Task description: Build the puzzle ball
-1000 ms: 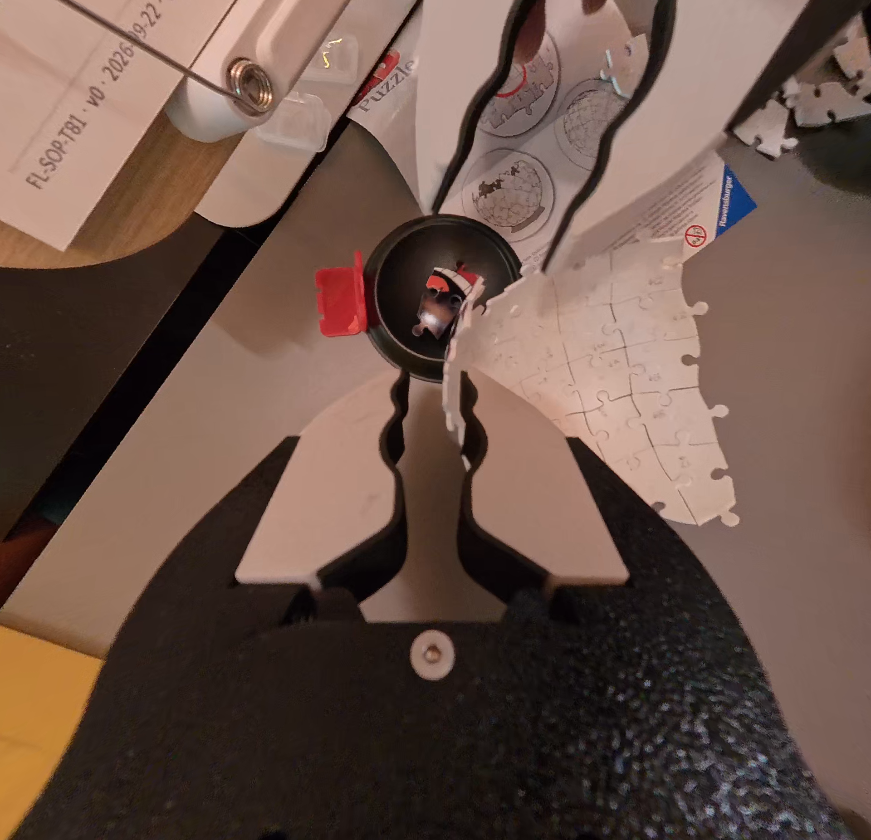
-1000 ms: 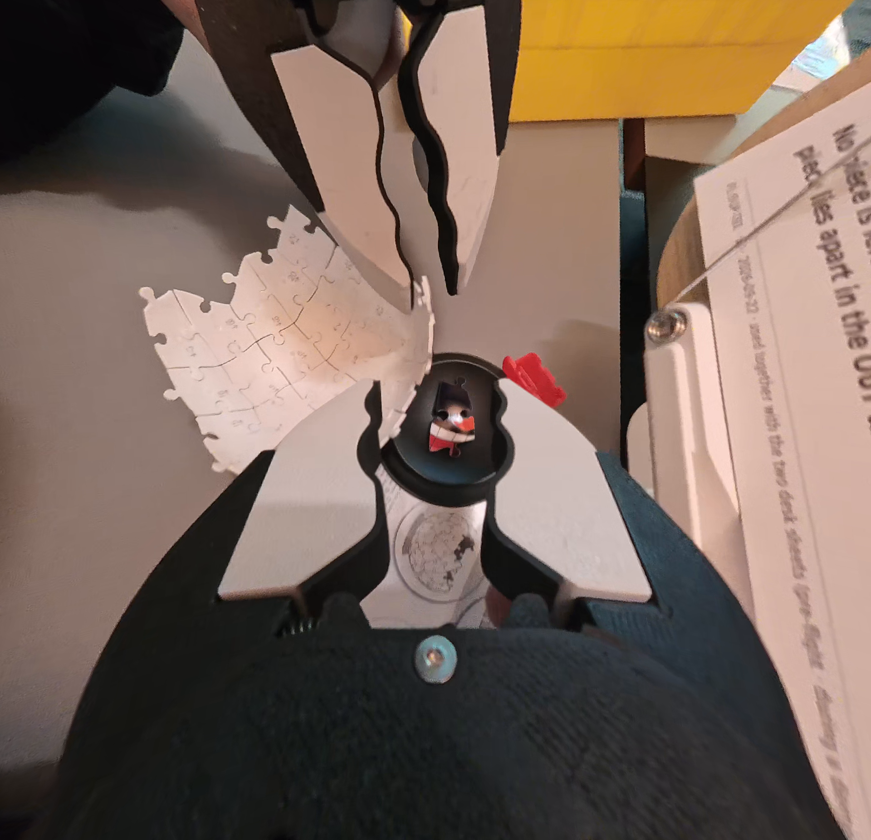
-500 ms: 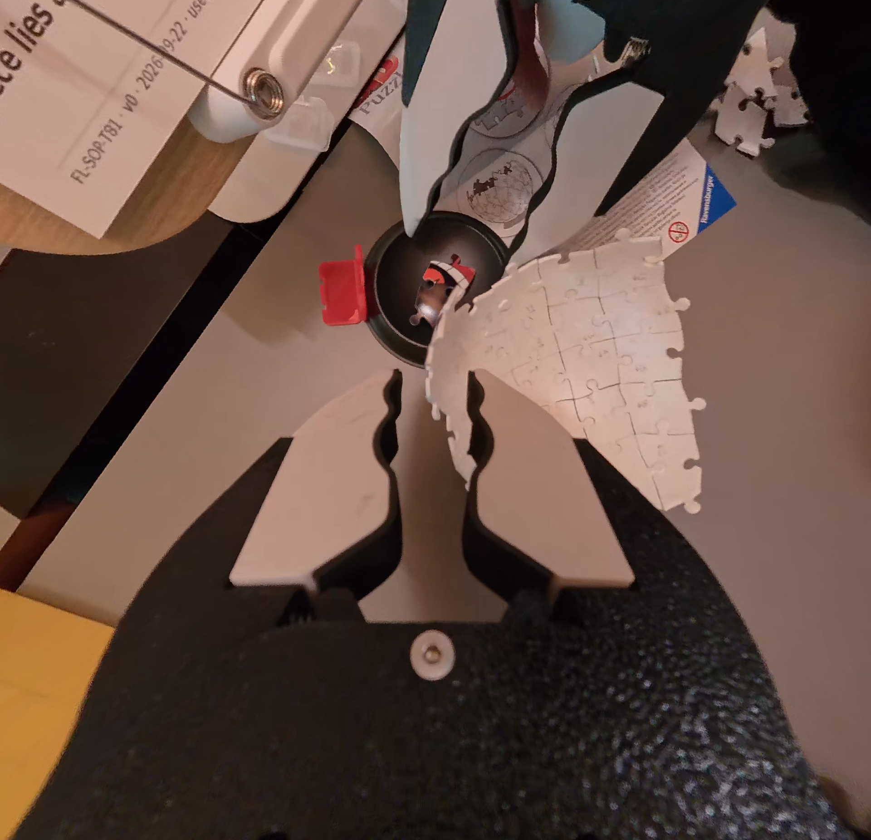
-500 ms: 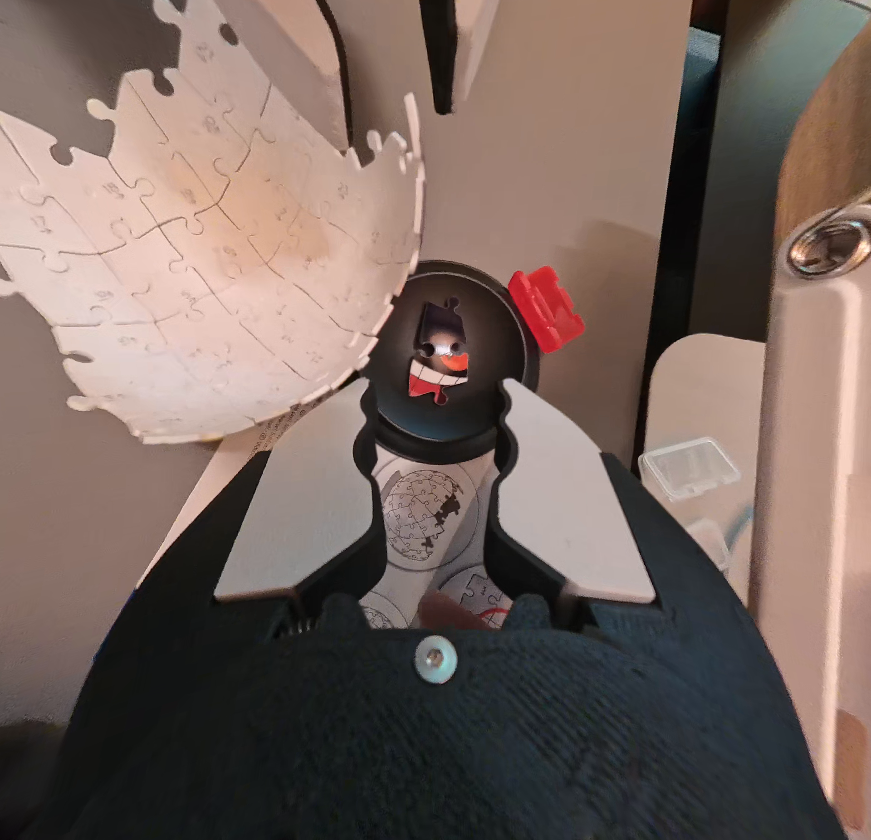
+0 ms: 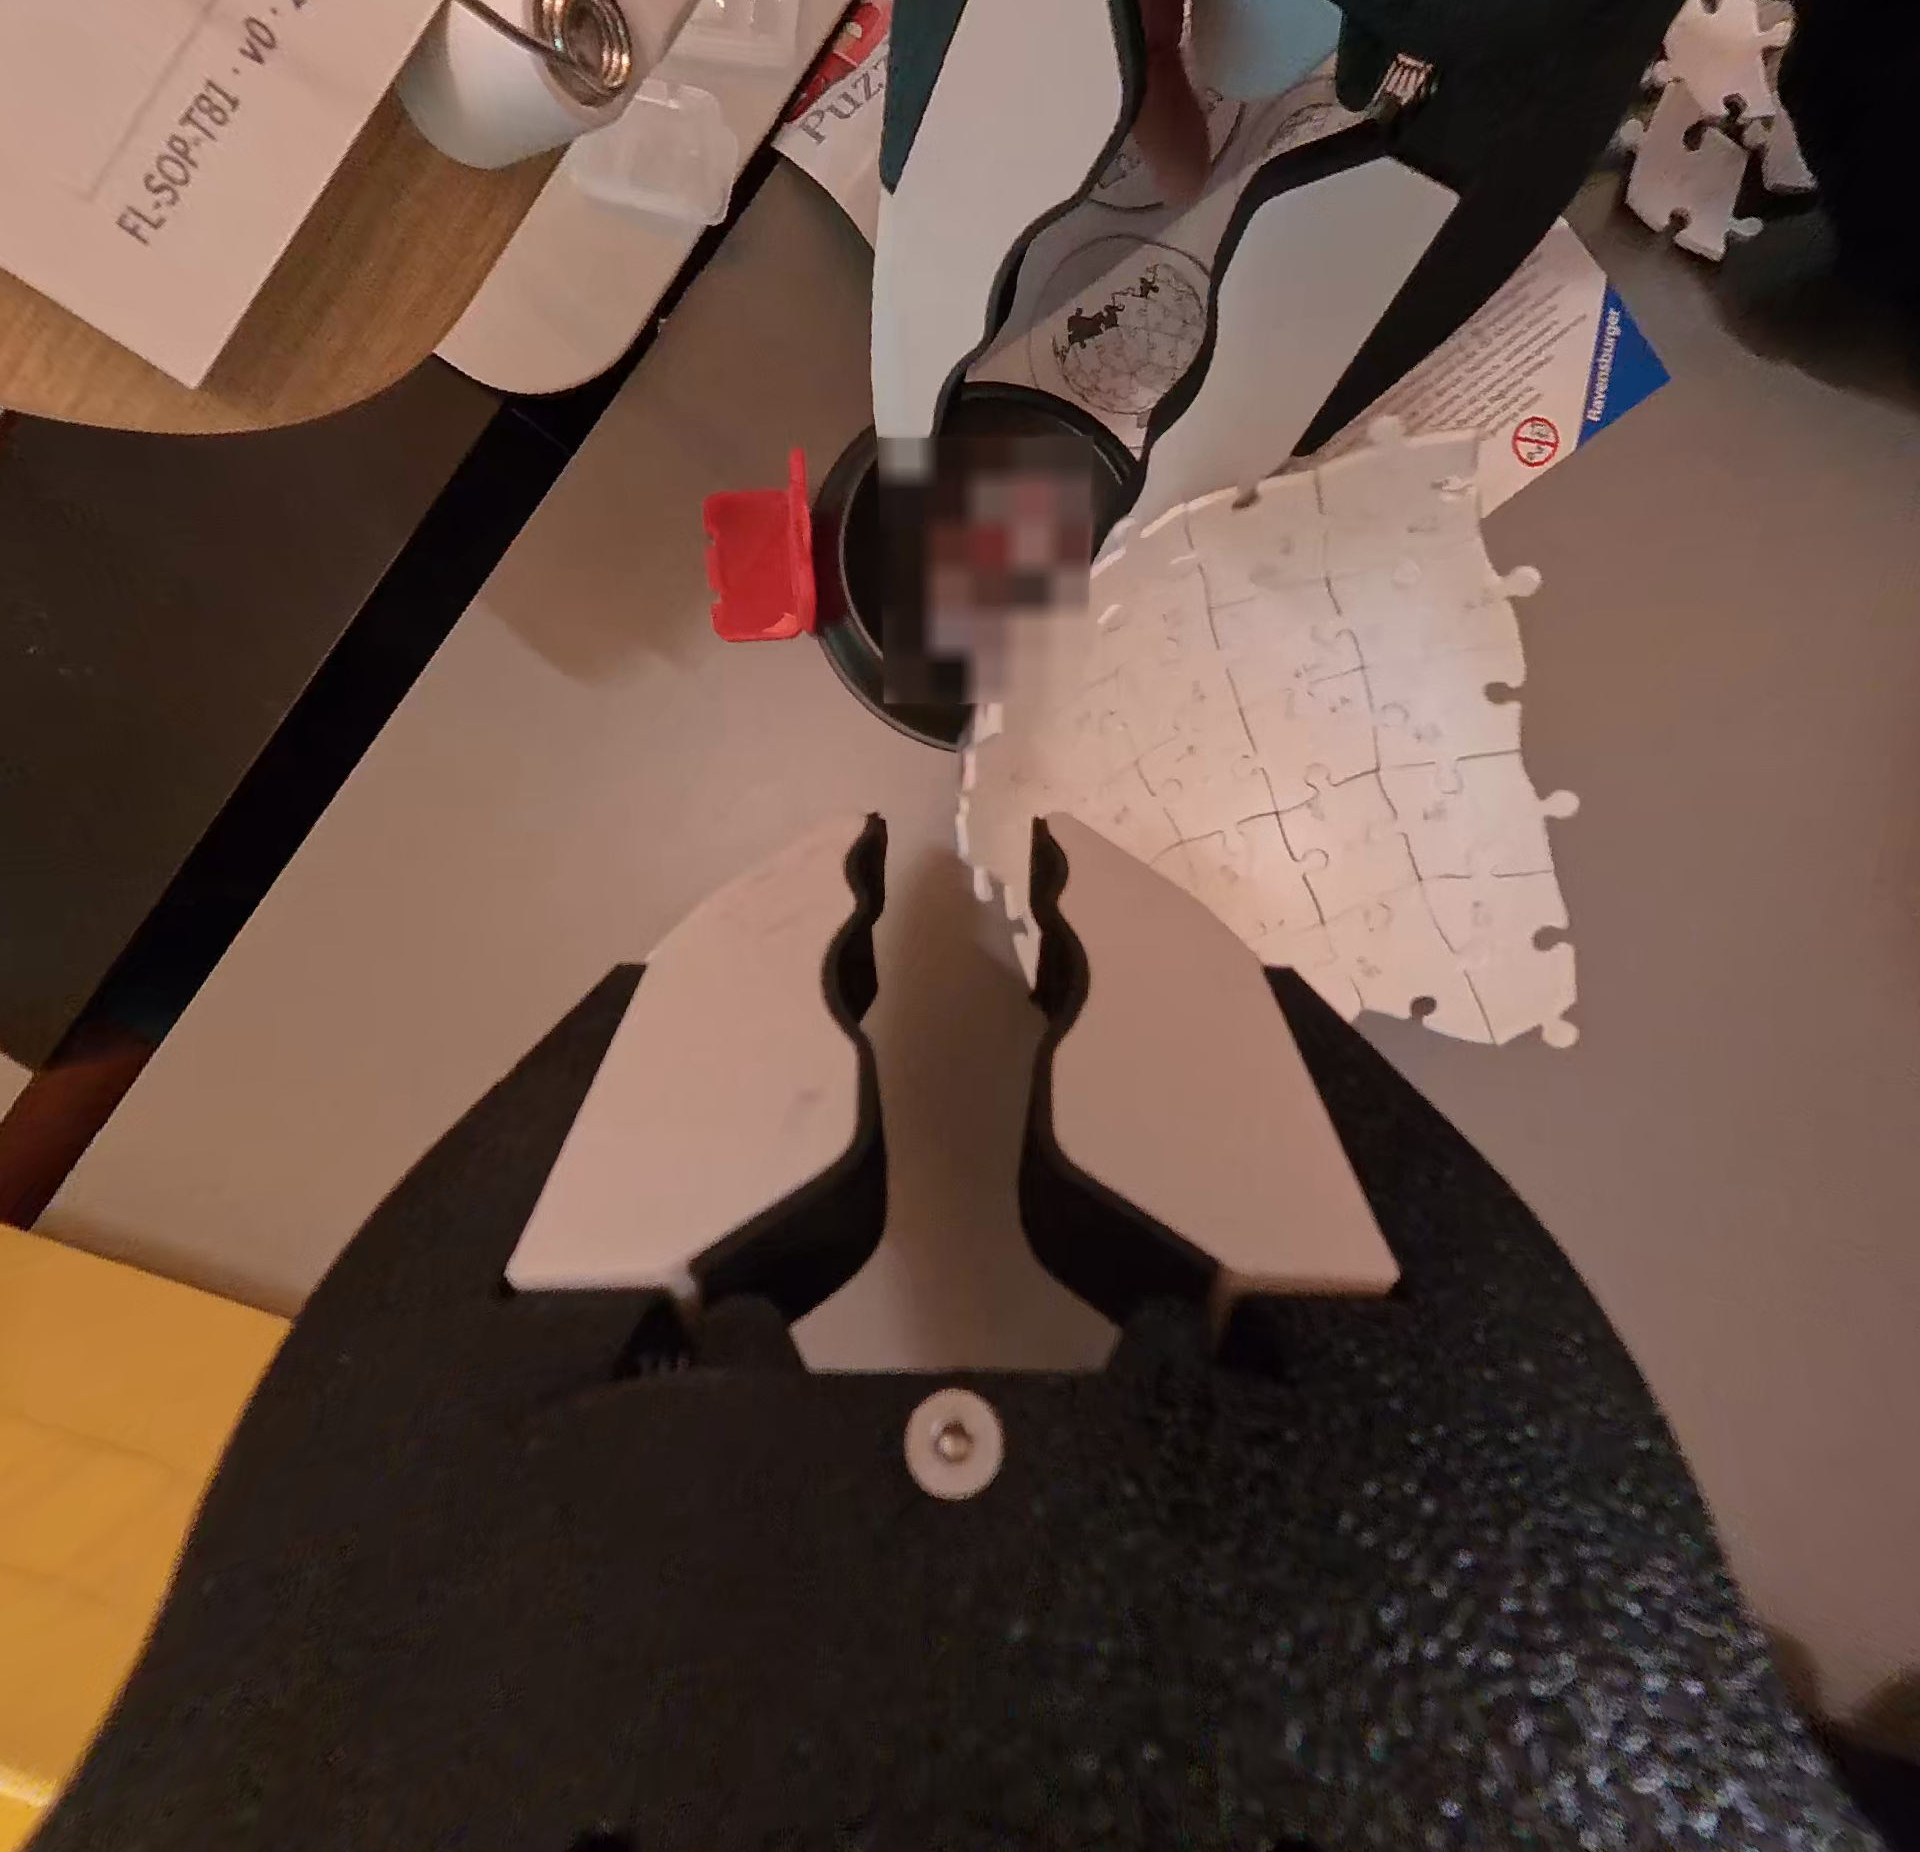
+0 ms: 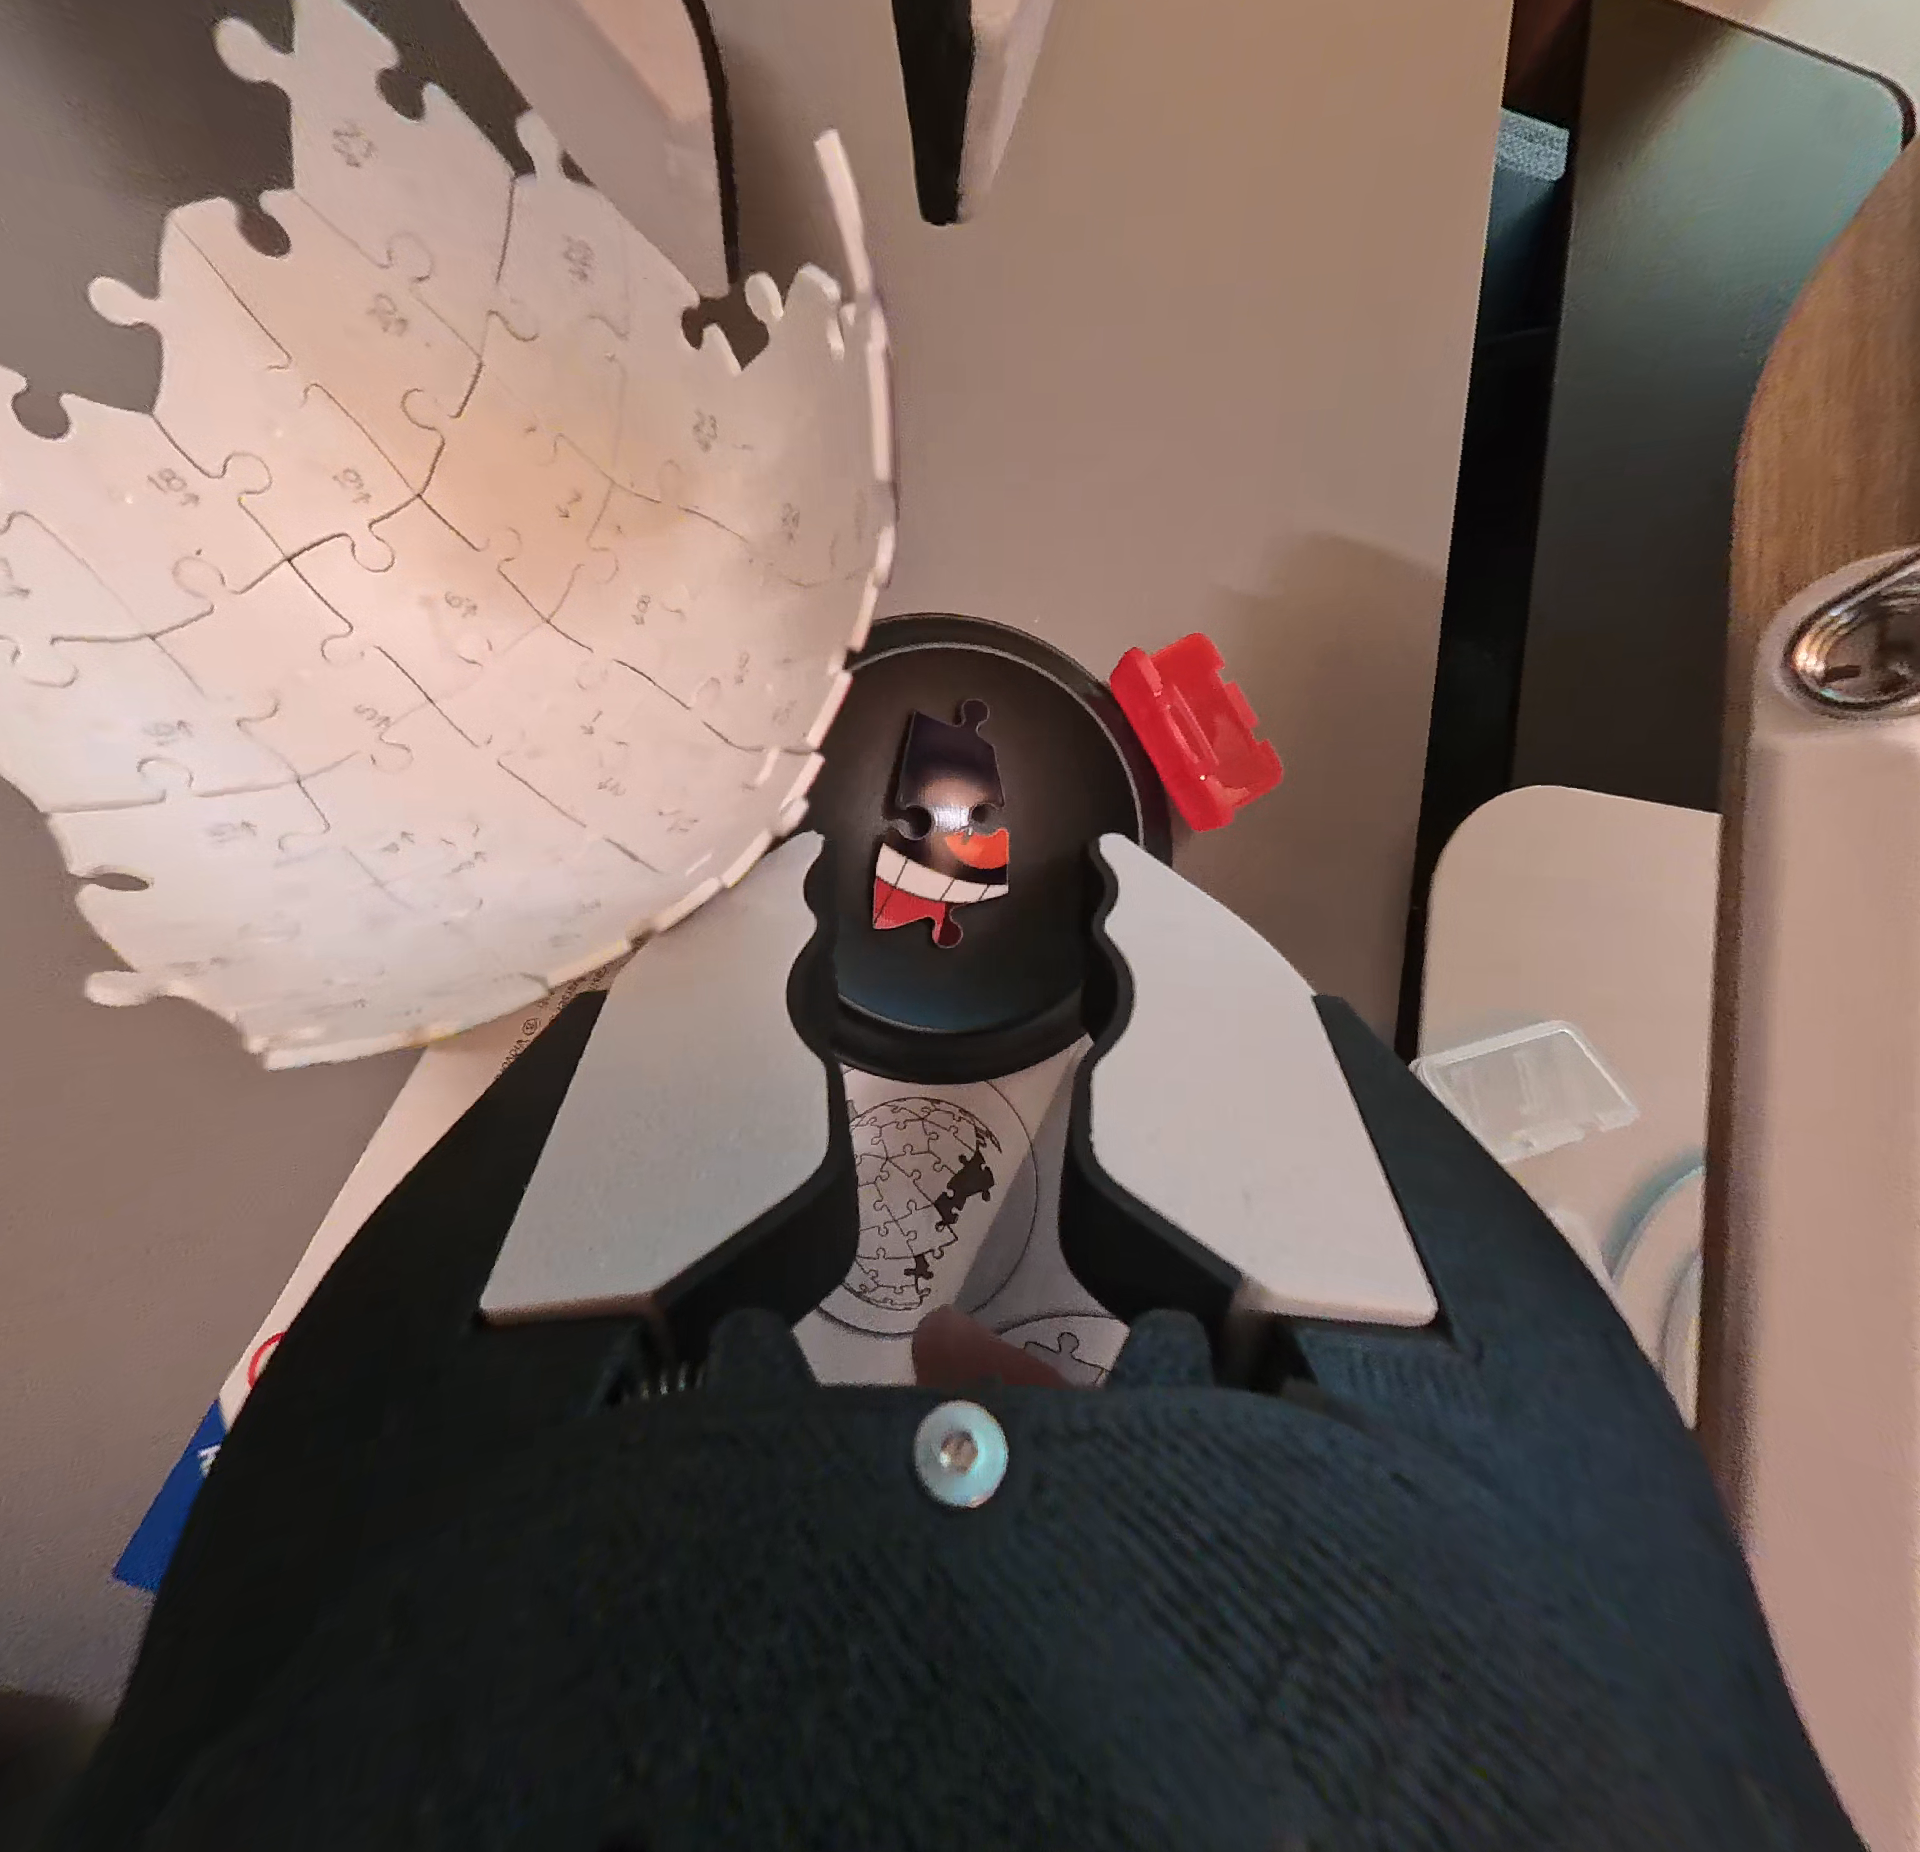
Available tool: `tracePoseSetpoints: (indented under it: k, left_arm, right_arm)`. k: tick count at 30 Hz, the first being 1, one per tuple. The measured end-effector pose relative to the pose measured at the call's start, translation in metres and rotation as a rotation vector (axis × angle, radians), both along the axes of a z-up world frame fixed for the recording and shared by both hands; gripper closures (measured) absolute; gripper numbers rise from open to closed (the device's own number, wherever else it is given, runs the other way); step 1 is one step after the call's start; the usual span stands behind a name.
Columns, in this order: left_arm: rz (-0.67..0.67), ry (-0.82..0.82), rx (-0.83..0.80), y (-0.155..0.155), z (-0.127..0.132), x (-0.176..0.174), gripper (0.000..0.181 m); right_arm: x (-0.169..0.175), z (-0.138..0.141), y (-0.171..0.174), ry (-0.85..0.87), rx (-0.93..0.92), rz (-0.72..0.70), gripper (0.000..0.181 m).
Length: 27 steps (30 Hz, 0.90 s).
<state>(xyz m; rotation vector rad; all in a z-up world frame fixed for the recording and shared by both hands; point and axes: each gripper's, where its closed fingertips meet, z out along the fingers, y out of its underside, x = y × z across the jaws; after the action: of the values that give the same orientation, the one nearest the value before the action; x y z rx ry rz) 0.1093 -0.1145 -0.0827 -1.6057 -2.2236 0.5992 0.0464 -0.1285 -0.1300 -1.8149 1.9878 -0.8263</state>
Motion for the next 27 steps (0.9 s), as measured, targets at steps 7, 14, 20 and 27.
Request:
tracePoseSetpoints:
  k: [7,14,20,27]
  left_arm:
    - [0.002,0.001,-0.001,0.000,0.001,0.001,0.156]
    - [0.006,0.003,-0.005,0.000,0.002,0.000,0.156]
    - [0.026,0.025,-0.028,-0.004,0.008,-0.001,0.156]
    - [0.052,0.081,-0.108,-0.012,0.026,-0.004,0.157]
  right_arm:
    - [-0.001,-0.003,0.001,0.032,-0.025,0.033,0.155]
    - [-0.005,-0.004,-0.001,0.048,-0.013,0.008,0.157]
    - [-0.027,0.010,0.002,0.123,-0.009,-0.047,0.157]
    - [-0.050,0.052,0.004,0.048,-0.045,-0.123,0.157]
